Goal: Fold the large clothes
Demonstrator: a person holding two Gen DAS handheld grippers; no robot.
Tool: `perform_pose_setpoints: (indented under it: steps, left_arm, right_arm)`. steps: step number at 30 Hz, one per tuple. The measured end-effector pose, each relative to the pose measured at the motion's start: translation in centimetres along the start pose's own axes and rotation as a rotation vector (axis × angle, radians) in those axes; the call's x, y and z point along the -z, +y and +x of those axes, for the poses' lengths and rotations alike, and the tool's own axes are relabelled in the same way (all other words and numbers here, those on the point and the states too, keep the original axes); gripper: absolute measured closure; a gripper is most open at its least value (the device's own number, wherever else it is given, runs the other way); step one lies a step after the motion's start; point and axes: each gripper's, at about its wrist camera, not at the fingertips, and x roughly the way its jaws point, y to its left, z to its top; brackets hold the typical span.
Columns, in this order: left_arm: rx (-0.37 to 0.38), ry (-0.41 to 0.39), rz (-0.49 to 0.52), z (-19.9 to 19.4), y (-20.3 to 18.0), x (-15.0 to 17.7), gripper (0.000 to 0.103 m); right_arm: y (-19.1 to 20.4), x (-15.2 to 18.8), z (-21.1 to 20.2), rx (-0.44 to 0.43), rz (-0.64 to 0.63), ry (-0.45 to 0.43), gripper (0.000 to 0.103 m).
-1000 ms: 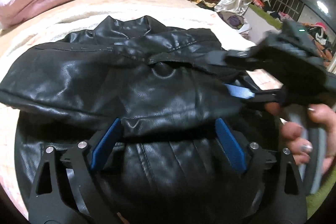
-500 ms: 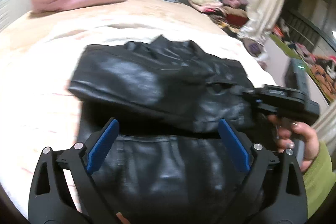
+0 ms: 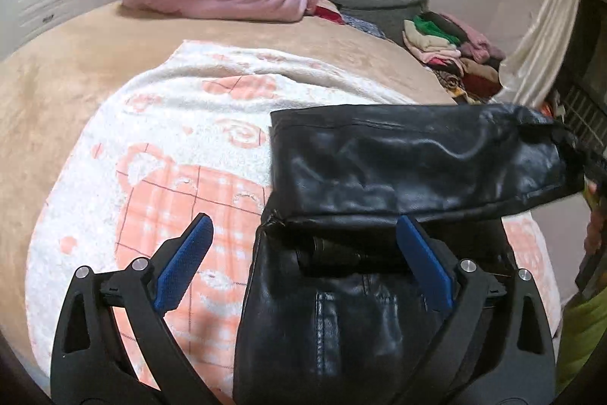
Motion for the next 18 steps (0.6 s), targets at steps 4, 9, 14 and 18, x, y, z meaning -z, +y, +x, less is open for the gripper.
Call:
perform_pose_setpoints:
  steps: [4, 9, 14, 18]
  left_arm:
    - [0.0, 0.025, -0.033, 1.4, -0.2, -0.7, 0.013]
    - [0.009, 0.04, -0.058, 3.0, -0.2, -2.1, 0.013]
    - [0.014, 0.067, -0.071, 5.7, -1.1, -4.0, 0.016]
    - [0.023, 0.113, -0.064, 8.0, -1.6, -4.7, 0.05]
  right_arm:
    - [-1.1, 1.3, 1.0, 0.017, 0.016, 0.029, 0.098]
    - [-2.7, 2.9, 2.2, 0.03, 0.058, 0.07, 0.098]
    - [-3.6, 4.2, 3.4, 0.035, 0.084, 0.104, 0.097]
    - [-4.2, 5.1, 3.8, 0.038, 0.093, 0.125, 0.097]
